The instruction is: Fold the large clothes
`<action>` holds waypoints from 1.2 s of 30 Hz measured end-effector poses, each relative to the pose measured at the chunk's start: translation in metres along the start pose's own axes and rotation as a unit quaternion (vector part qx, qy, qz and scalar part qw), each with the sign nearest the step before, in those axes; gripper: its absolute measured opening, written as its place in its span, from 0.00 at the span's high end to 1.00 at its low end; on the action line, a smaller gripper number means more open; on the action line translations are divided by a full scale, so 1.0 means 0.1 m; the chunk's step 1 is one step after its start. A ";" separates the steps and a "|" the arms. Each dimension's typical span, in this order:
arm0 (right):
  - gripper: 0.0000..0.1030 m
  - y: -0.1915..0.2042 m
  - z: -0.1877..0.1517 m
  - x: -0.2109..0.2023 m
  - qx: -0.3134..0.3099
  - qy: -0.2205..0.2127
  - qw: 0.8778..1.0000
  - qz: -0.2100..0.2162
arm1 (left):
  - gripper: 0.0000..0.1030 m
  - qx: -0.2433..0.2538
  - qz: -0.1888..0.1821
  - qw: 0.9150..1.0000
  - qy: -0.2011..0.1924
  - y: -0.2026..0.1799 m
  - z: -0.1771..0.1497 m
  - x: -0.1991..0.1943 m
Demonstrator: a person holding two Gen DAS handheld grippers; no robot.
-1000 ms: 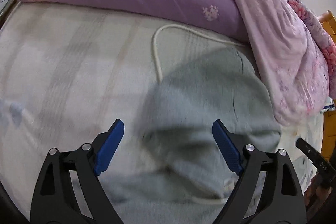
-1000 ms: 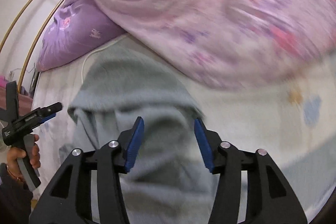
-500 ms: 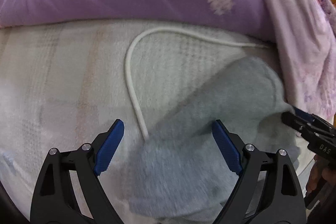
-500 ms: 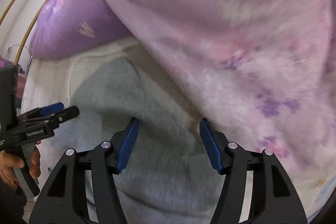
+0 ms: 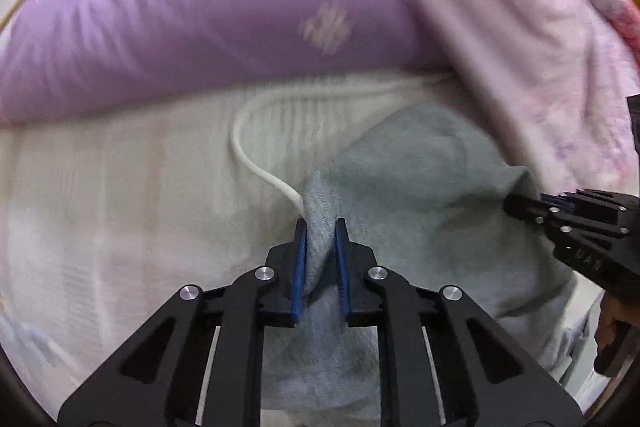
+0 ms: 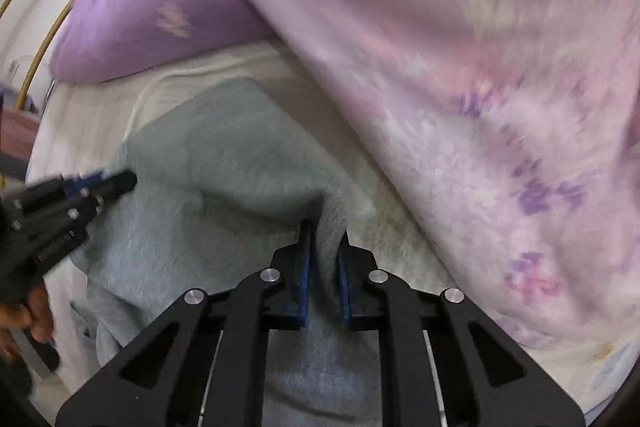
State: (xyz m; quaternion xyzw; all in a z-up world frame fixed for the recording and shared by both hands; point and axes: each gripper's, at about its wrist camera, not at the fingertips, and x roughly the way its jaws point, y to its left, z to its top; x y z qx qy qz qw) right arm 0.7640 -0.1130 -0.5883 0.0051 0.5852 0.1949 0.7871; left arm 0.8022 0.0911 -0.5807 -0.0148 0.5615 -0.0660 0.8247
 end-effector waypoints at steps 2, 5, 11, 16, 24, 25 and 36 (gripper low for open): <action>0.90 0.05 -0.11 -0.31 -0.011 -0.043 0.999 0.000 | 0.87 -0.003 -0.014 0.999 -0.028 0.01 -0.06 -0.29; 0.90 0.07 -0.41 -0.77 -0.023 -0.087 0.996 0.005 | 0.87 0.007 -0.020 0.997 -0.070 0.03 -0.24 -0.73; 0.90 0.38 -1.10 -1.38 -0.052 -0.135 0.989 -0.012 | 0.87 0.029 0.000 0.990 -0.136 -0.40 -0.98 -1.45; 0.90 0.50 -1.69 -1.61 -0.034 -0.138 0.990 -0.015 | 0.87 0.009 -0.006 0.989 -0.148 -0.56 -1.60 -1.79; 0.90 0.68 -2.61 -1.68 0.003 -0.094 0.996 -0.011 | 0.87 -0.029 -0.008 0.995 -0.098 -0.63 -2.55 -1.91; 0.90 0.70 -2.71 -1.67 0.007 -0.090 0.996 -0.009 | 0.87 -0.031 -0.005 0.995 -0.093 -0.64 -2.65 -1.90; 0.90 0.76 -3.68 -1.32 0.058 -0.007 0.998 -0.017 | 0.82 -0.046 0.005 0.999 -0.005 -0.72 -3.59 -1.58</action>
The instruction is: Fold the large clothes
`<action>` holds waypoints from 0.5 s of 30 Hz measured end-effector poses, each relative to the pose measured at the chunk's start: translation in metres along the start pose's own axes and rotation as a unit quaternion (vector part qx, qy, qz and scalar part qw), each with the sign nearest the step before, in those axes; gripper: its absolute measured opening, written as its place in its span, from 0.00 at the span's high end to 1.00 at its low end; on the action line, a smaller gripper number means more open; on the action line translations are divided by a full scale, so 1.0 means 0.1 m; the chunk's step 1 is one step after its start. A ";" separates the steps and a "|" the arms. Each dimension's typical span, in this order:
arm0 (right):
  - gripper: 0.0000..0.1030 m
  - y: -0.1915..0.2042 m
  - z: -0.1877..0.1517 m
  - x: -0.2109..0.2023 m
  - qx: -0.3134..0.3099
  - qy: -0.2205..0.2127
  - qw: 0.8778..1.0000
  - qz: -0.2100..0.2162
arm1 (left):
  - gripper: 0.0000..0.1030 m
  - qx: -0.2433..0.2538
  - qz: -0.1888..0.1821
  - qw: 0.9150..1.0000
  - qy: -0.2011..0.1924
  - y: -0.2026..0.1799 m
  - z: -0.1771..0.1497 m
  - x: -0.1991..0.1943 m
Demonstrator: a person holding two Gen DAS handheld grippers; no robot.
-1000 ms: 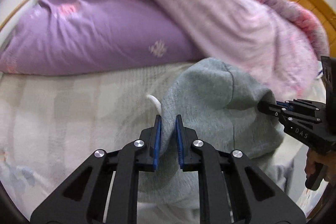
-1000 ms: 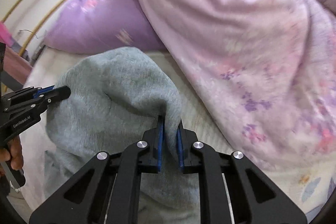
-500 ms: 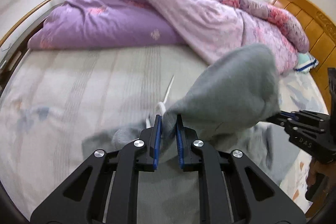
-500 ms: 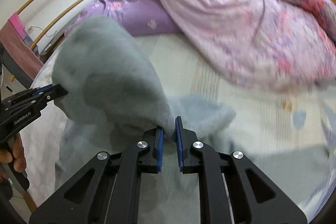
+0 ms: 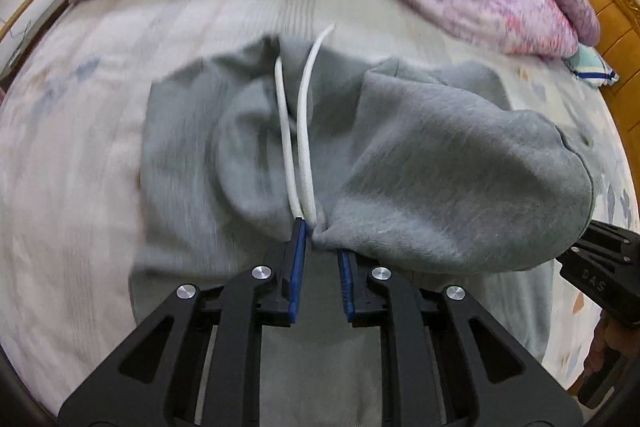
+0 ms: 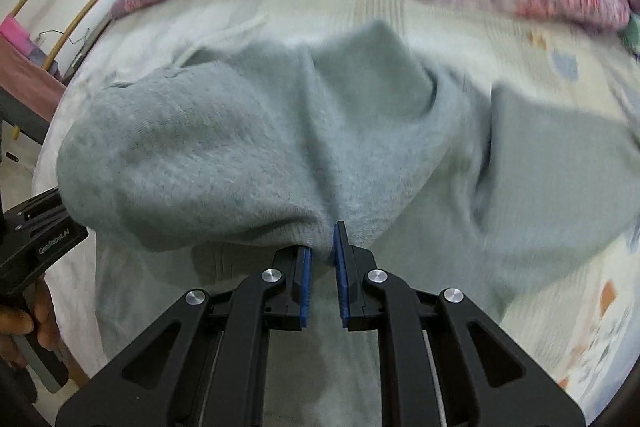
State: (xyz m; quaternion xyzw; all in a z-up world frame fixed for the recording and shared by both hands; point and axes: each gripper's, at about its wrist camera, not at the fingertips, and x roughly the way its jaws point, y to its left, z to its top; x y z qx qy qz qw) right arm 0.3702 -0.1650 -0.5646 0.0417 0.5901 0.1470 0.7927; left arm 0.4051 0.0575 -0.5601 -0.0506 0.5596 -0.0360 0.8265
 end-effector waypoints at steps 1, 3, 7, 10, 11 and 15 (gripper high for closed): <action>0.90 -0.01 -0.04 0.02 0.006 0.007 1.000 -0.002 | 0.81 -0.008 0.002 1.000 0.013 0.02 -0.06 0.02; 0.87 -0.03 -0.08 0.03 0.013 0.018 1.000 -0.007 | 0.75 -0.033 0.019 0.999 0.035 0.09 -0.18 0.06; 0.79 -0.12 -0.21 -0.02 0.059 0.044 0.997 0.002 | 0.47 -0.110 0.017 0.993 0.042 0.25 -0.33 -0.09; 0.73 -0.20 -0.28 -0.17 0.098 0.040 0.994 0.013 | 0.47 -0.158 -0.009 0.987 0.026 0.32 -0.34 -0.28; 0.73 -0.22 -0.27 -0.23 0.113 0.033 0.993 0.021 | 0.47 -0.161 -0.021 0.986 0.023 0.30 -0.32 -0.32; 0.73 -0.17 -0.13 -0.31 0.135 0.012 0.989 0.065 | 0.47 -0.121 -0.062 0.991 0.013 0.00 -0.09 -0.35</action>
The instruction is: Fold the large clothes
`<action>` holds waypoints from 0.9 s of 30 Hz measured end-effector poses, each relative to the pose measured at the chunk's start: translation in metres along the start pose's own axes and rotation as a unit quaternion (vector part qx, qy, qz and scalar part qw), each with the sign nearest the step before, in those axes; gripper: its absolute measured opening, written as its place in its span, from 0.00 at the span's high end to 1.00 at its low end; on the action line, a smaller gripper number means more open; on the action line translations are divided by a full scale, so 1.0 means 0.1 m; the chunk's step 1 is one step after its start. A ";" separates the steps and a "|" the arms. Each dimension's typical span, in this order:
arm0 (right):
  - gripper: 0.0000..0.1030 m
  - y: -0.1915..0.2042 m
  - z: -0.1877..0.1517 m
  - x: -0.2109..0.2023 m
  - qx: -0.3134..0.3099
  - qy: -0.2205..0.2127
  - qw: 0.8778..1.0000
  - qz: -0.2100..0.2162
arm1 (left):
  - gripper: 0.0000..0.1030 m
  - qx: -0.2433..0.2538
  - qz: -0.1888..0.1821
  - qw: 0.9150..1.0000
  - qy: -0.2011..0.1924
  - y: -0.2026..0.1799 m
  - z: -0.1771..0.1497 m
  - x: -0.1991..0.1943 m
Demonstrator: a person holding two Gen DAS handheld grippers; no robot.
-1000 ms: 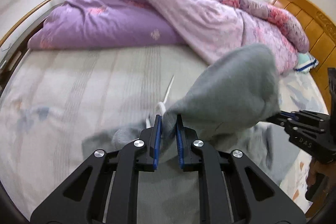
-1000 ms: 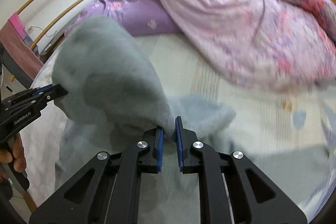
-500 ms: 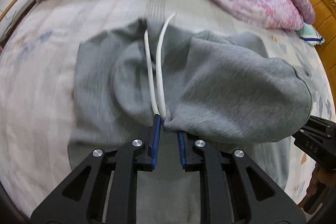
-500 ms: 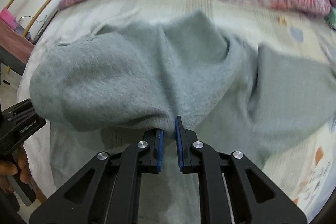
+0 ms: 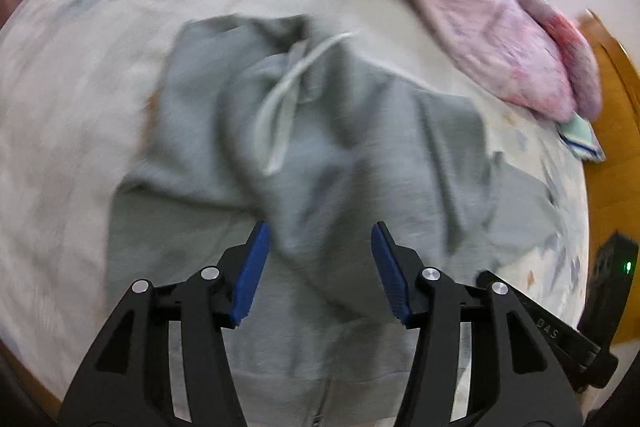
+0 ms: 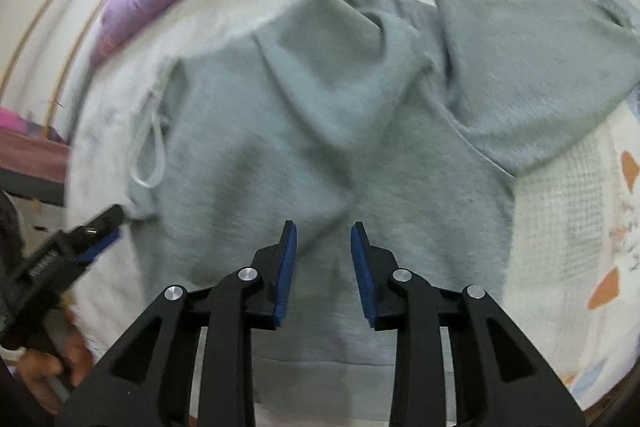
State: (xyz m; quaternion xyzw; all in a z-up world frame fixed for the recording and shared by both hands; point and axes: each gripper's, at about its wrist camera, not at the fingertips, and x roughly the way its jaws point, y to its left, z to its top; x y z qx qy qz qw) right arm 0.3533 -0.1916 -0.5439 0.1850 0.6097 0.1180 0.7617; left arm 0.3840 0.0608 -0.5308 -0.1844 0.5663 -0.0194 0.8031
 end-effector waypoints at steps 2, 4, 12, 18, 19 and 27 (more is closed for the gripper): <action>0.73 0.04 0.08 0.07 0.009 0.003 1.000 0.019 | 0.47 0.021 -0.006 1.000 0.002 -0.17 0.03 0.06; 0.77 0.08 0.13 0.21 0.014 0.010 0.999 0.036 | 0.47 0.054 0.025 0.998 0.021 -0.35 0.04 0.24; 0.96 -0.06 0.05 0.90 0.011 0.092 0.995 -0.023 | 0.46 0.079 0.114 0.983 0.123 -0.21 -0.26 1.04; 0.91 -0.23 0.22 0.61 0.048 0.076 0.995 0.034 | 0.44 0.052 0.103 0.985 0.129 -0.21 -0.16 0.96; 0.88 -0.28 0.26 0.51 0.051 0.063 0.996 0.039 | 0.44 0.042 0.098 0.987 0.120 -0.20 -0.12 0.87; 0.73 -1.52 0.67 -0.38 0.136 -0.040 0.990 0.004 | 0.40 0.035 0.067 0.995 0.059 -0.74 0.11 0.53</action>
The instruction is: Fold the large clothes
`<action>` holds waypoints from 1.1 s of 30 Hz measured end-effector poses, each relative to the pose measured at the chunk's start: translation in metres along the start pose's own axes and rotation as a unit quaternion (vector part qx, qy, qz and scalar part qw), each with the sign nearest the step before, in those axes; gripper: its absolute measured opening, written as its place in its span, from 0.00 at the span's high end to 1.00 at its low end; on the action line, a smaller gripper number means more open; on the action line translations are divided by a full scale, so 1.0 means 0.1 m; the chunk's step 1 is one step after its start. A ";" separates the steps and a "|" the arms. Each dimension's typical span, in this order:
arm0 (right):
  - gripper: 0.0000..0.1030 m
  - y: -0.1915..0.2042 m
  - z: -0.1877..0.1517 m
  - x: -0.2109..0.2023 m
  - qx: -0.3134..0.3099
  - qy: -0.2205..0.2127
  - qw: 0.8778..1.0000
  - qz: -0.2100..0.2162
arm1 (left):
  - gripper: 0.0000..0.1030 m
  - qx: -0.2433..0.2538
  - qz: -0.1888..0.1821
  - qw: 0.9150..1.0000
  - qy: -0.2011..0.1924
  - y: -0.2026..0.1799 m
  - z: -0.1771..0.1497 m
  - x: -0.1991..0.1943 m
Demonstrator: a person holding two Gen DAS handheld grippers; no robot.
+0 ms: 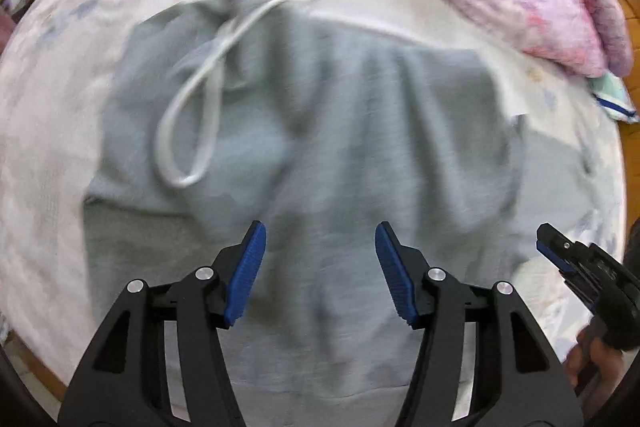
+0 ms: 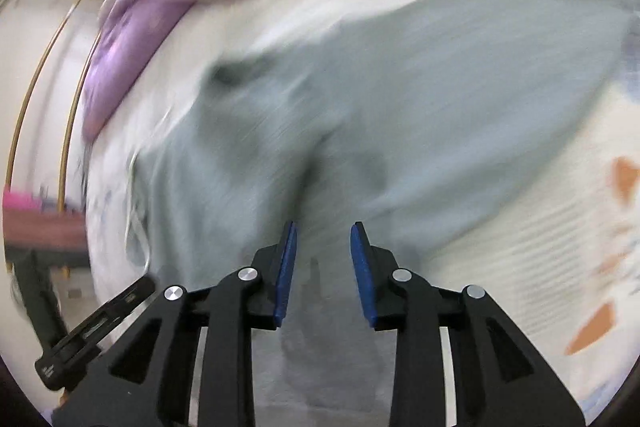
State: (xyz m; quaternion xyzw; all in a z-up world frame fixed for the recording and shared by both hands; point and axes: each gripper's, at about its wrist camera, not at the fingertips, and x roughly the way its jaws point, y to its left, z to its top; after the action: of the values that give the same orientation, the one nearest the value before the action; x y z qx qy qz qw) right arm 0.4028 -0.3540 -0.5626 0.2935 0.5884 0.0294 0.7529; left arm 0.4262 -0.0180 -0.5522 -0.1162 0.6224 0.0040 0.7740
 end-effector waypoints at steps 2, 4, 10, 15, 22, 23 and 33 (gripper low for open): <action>0.69 -0.42 0.19 -0.20 0.046 -0.028 0.998 -0.016 | 0.36 0.031 -0.011 0.999 -0.008 -0.33 0.05 0.00; 0.68 -0.81 0.30 -0.34 0.084 -0.045 0.995 -0.023 | 0.32 0.061 -0.026 0.998 -0.010 -0.58 0.10 0.00; 0.65 -1.49 0.41 -0.58 0.132 -0.067 0.989 -0.032 | 0.25 0.124 -0.058 0.991 0.005 -1.43 0.13 0.18; 0.62 -1.95 0.46 -0.64 0.199 -0.089 0.976 -0.004 | 0.25 0.182 -0.042 0.982 0.021 -1.94 0.13 0.40; 0.55 -2.55 0.95 -0.72 0.292 -0.156 0.943 0.038 | 0.50 0.210 -0.026 0.976 0.050 -2.04 -0.26 0.77; 0.55 -2.61 1.03 -0.70 0.300 -0.159 0.940 0.040 | 0.52 0.202 -0.030 0.977 0.055 -2.00 -0.30 0.81; 0.53 -2.99 1.47 -0.46 0.342 -0.181 0.922 0.028 | 0.84 0.165 -0.055 0.977 0.125 -1.77 -0.36 1.34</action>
State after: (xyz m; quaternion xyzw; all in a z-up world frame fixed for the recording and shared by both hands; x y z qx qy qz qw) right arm 0.4311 -0.6788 -0.6457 0.5498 0.4076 -0.2060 0.6994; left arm 0.4484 -0.2156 -0.6574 -0.0206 0.6992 -0.1557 0.6974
